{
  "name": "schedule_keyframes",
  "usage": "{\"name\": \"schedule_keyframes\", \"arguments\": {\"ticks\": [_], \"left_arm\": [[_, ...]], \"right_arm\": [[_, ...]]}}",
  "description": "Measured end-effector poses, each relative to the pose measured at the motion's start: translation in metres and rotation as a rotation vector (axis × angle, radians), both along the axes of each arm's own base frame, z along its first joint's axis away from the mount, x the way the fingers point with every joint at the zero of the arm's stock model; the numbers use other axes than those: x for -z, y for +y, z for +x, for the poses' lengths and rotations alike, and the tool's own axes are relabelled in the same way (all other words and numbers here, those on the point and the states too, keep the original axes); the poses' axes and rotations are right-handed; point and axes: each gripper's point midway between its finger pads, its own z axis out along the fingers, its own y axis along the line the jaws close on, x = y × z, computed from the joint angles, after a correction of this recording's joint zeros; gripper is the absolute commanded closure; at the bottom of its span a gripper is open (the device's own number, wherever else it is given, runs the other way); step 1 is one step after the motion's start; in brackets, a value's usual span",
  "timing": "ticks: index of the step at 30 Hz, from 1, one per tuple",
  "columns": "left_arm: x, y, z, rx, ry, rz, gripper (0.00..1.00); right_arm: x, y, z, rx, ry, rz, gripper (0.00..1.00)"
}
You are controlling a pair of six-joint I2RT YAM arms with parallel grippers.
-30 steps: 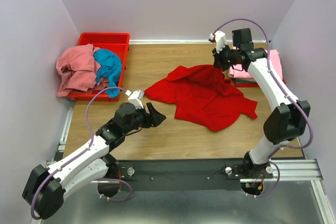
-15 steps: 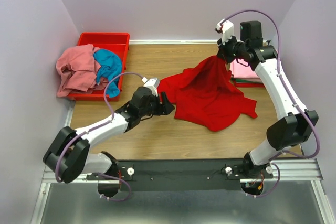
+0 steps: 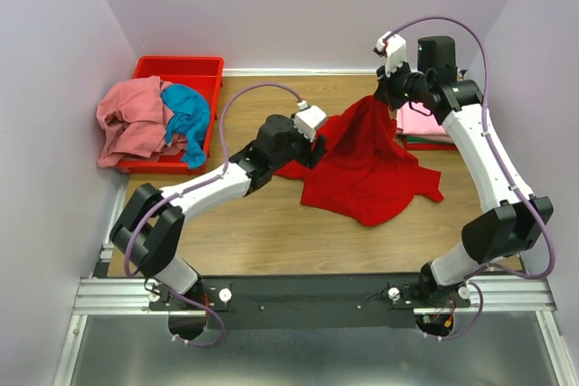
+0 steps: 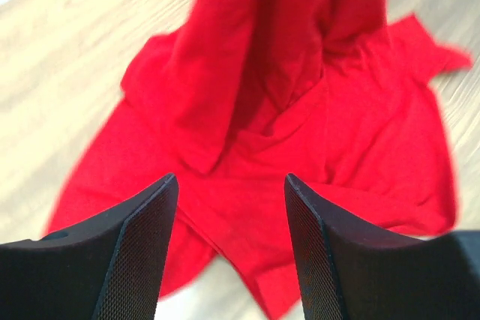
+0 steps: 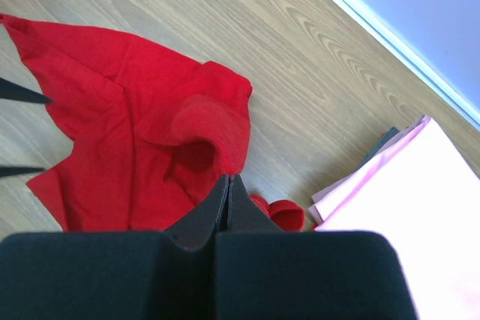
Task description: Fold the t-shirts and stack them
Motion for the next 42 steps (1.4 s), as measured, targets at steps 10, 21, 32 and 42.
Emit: {"name": "schedule_keyframes", "arguments": {"ticks": [10, 21, 32, 42], "left_arm": [[0.043, -0.045, 0.033, 0.099, -0.113, 0.206, 0.33], [0.072, -0.062, 0.069, 0.001, -0.090, 0.251, 0.37], [0.090, -0.070, 0.080, -0.098, -0.032, 0.241, 1.00], [0.046, -0.028, 0.079, -0.233, -0.077, 0.244, 1.00]], "right_arm": [[-0.002, 0.004, -0.006, -0.009, 0.013, 0.031, 0.99], [-0.009, 0.006, -0.012, -0.012, 0.013, 0.058, 1.00], [-0.009, 0.007, -0.013, -0.004, 0.020, 0.068, 0.99], [-0.013, -0.001, -0.011, 0.013, 0.002, 0.027, 1.00]]}}
